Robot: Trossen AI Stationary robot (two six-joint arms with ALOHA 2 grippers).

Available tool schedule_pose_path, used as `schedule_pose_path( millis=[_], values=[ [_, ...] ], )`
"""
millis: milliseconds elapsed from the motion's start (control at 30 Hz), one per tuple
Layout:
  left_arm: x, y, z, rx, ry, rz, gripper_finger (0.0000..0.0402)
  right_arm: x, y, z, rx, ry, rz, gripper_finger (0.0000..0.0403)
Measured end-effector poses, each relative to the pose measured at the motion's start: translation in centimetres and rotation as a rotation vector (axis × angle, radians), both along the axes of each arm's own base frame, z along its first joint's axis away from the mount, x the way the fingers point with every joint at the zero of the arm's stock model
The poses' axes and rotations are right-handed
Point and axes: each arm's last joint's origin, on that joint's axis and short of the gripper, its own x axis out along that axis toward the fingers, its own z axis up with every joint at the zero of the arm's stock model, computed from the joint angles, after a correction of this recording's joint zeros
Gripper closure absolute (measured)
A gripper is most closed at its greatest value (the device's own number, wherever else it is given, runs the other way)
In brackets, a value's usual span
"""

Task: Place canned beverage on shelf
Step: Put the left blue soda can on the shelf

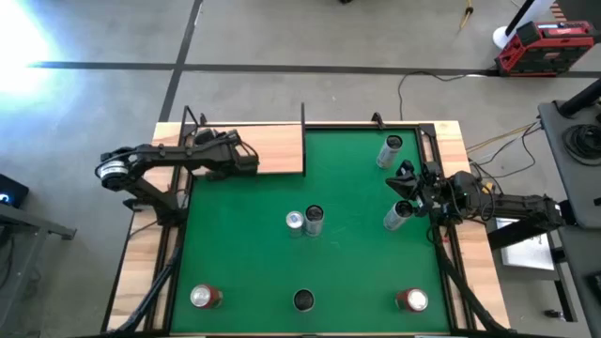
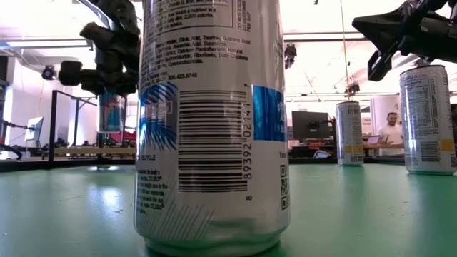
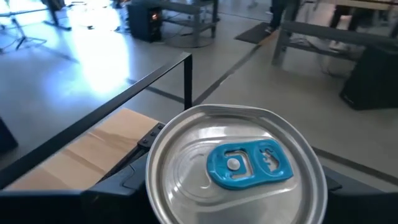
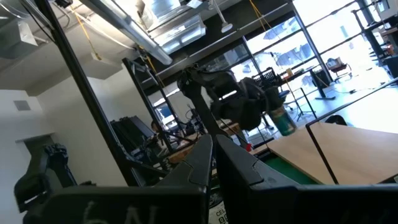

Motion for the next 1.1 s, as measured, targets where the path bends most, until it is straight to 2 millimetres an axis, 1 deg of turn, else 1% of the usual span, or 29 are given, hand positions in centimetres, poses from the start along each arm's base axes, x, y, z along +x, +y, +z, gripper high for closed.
schedule_pose_path(
  millis=[267, 400, 500, 633, 800, 1100],
  values=[
    [0.7, 4.2, 0.0, -0.073, -0.006, 0.016, 0.0184, 0.0, 0.0, 0.0, 0.0, 0.0, 0.0, 0.039],
    [0.4, 6.4, 0.3, -0.137, -0.037, 0.017, 0.0183, 0.0, 0.0, 0.0, 0.0, 0.0, 0.001, 0.039],
    [-0.1, 7.5, 0.4, -0.166, -0.075, 0.037, 0.0183, 0.0, 0.0, 0.0, 0.0, 0.0, 0.0, 0.039],
    [-0.7, 8.2, 0.4, -0.186, -0.053, 0.052, 0.0183, 0.0, 0.0, 0.0, 0.0, 0.0, 0.0, 0.039],
    [-0.9, 8.5, 0.4, -0.208, -0.011, 0.042, 0.0182, 0.0, 0.0, 0.0, 0.0, 0.0, 0.0, 0.039],
    [-1.2, 9.1, 0.5, -0.156, -0.025, 0.08, 0.0182, 0.0, 0.0, 0.0, 0.0, 0.0, 0.0, 0.039]
  ],
)
